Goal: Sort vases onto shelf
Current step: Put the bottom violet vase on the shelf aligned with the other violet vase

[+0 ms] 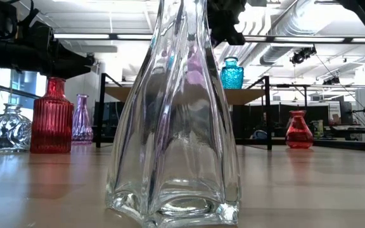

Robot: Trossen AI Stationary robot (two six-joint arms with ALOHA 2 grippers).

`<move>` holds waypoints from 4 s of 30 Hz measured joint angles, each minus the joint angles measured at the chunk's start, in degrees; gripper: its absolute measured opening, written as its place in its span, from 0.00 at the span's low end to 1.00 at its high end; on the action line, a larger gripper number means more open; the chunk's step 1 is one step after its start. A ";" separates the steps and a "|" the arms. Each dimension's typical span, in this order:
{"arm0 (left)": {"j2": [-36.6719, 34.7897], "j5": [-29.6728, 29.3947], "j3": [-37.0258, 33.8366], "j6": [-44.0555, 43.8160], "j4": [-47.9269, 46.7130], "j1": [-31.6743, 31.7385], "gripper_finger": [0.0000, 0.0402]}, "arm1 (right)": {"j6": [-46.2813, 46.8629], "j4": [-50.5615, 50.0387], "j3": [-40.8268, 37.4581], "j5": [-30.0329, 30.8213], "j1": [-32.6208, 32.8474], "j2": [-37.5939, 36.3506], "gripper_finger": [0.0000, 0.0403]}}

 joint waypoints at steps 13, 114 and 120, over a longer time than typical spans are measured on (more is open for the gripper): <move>0.00 -0.01 -0.01 0.00 -0.01 -0.01 0.46 | -0.62 1.01 0.15 3.10 0.01 0.57 0.00; 0.00 0.00 0.00 0.00 -0.01 0.00 0.46 | 2.85 5.85 -4.39 3.88 -2.44 0.79 0.15; 0.00 0.00 -0.01 0.00 -0.01 0.00 0.46 | 2.83 6.21 -4.39 3.55 -2.44 1.22 0.15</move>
